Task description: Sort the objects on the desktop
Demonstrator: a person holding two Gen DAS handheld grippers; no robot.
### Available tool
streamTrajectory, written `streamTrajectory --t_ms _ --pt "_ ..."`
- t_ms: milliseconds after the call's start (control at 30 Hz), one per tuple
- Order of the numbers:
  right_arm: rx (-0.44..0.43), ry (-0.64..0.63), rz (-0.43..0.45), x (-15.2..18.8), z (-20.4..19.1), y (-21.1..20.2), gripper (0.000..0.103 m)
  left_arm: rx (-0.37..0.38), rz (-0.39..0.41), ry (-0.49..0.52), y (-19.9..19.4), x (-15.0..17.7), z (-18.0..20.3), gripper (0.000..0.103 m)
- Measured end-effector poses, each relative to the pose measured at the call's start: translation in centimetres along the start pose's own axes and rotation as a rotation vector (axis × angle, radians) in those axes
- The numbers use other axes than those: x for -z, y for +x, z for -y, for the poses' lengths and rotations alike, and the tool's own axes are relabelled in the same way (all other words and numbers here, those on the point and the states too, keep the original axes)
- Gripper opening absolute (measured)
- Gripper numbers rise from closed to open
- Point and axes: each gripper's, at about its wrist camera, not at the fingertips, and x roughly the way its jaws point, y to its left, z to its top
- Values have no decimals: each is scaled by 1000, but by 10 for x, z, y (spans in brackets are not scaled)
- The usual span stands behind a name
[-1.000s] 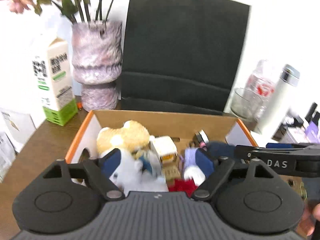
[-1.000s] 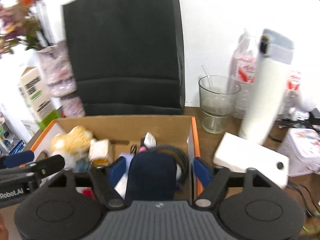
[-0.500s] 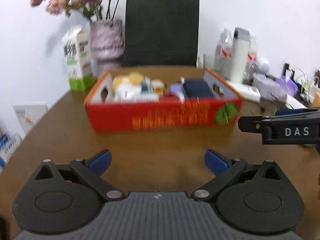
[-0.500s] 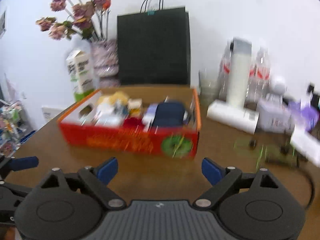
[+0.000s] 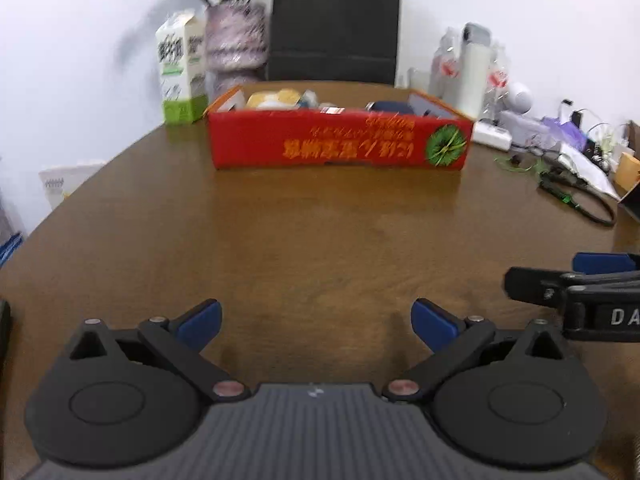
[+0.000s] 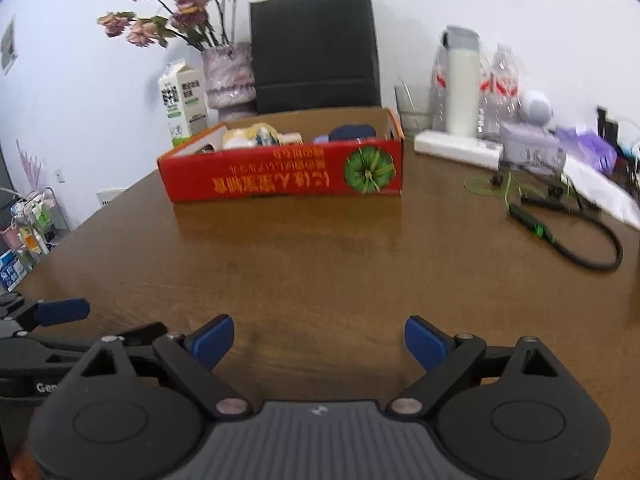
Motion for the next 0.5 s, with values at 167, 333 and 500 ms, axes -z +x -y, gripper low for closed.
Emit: streamTrajectory --t_ms 167,333,500 --pt "25 -15 2 6 -1 5 93 0 4 -61 3 1 -7 103" --pt "44 -20 -12 9 -1 15 93 -17 -45 3 15 -4 4 103" --pt "61 -8 -24 7 1 22 101 -44 -42 -7 20 -5 8 103"
